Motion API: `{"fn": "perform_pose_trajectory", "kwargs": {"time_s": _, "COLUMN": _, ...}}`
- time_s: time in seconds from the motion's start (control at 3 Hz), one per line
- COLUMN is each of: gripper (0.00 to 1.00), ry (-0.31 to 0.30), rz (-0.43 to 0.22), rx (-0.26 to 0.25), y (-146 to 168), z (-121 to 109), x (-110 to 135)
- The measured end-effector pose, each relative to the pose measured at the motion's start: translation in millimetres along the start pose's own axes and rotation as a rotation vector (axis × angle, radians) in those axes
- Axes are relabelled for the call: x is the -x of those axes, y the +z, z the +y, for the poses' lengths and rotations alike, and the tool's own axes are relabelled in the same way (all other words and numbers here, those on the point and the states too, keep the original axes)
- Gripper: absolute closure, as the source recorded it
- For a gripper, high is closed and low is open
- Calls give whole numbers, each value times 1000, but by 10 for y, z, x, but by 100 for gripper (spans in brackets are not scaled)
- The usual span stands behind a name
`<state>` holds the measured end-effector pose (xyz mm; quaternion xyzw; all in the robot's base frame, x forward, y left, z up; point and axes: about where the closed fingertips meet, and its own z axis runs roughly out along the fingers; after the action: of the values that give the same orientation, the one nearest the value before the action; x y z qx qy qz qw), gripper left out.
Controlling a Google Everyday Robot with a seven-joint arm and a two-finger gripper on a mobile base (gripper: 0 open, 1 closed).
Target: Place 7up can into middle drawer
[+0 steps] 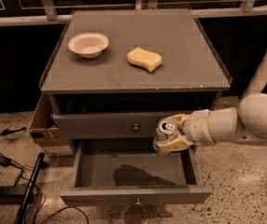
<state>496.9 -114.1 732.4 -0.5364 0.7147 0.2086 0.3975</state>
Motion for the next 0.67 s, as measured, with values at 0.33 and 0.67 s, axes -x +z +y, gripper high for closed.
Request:
{"fn": "perform_pose_trajectory", "kwargs": {"time_s": 0.33, "gripper": 100, "ry": -1, "rz": -1, "rx": 5, "y": -2, "z": 8, "x": 7}}
{"fn": "perform_pose_trajectory", "kwargs": {"time_s": 0.67, "gripper": 100, "ry": -12, "rz": 8, "rx": 15, "y": 213, "z": 114, "x": -231}}
